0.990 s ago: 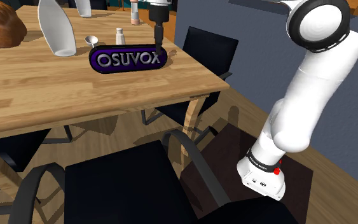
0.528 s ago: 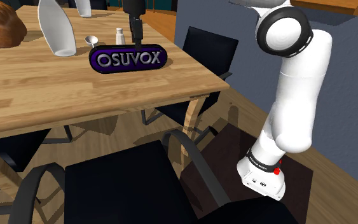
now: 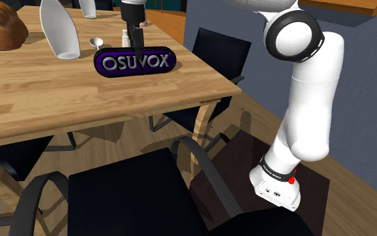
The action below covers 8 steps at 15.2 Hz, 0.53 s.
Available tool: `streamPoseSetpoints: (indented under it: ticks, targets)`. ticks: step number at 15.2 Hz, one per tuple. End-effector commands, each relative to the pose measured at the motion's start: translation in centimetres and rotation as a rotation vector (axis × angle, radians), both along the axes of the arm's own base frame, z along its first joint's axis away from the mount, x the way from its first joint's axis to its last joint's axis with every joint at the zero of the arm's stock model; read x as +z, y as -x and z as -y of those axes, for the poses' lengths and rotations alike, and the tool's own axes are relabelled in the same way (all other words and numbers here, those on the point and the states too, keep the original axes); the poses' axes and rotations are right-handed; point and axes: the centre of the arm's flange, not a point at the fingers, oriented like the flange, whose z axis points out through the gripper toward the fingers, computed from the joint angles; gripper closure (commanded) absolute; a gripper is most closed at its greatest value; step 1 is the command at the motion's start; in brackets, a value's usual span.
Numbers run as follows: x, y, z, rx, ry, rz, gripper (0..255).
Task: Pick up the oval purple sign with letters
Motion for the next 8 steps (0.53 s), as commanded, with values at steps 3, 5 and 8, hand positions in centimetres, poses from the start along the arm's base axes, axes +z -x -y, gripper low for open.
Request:
streamPoseSetpoints:
  ticks: [3, 5, 8]
  targets:
    - [-1.38, 0.09, -0.04, 0.001, 0.000, 0.001, 0]
    - [-1.37, 0.05, -0.03, 0.001, 0.000, 0.001, 255]
    - [-1.38, 0.04, -0.03, 0.001, 0.000, 0.001, 255]
